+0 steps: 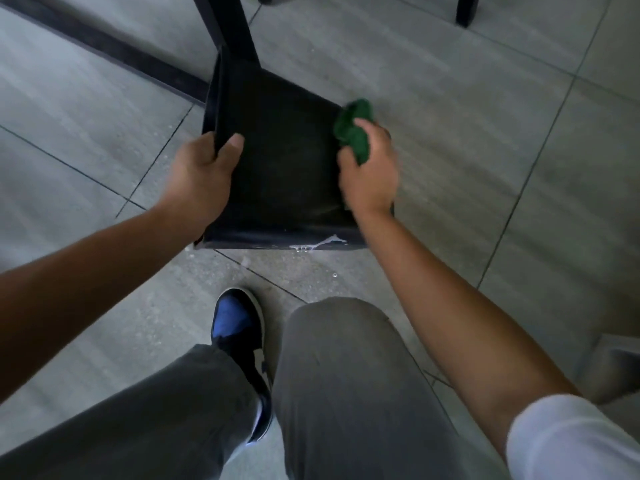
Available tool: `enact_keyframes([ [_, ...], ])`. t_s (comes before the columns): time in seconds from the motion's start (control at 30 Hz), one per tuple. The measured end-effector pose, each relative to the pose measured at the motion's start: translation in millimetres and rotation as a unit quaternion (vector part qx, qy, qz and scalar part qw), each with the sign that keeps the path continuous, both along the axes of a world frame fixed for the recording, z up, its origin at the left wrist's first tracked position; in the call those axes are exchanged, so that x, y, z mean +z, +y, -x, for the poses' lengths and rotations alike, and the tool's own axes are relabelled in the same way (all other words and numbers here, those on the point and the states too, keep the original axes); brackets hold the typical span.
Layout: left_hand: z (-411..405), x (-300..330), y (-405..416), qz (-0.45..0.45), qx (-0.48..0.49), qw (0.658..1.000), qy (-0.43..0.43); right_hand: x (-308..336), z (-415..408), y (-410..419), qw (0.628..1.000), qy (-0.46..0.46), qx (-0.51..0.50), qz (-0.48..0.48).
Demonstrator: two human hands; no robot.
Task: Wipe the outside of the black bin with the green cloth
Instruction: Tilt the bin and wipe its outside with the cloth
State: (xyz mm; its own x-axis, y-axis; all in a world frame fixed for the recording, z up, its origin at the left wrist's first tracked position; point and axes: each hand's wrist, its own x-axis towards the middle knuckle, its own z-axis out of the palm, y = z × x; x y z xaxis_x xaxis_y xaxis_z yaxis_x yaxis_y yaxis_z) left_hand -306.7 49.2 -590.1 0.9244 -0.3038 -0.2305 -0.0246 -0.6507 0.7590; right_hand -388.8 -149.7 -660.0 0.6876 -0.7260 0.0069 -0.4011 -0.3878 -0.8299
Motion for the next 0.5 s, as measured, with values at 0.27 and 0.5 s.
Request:
enact_keyframes([
  [0.27,7,7,-15,0.039,0.011,0.999,-0.005,30,20,74,0.962,-0.139,0.230,0.047],
  [0.5,11,-1,-2,0.005,-0.001,1.000,0.009,-11,23,-29,0.998,0.053,-0.025,-0.034],
])
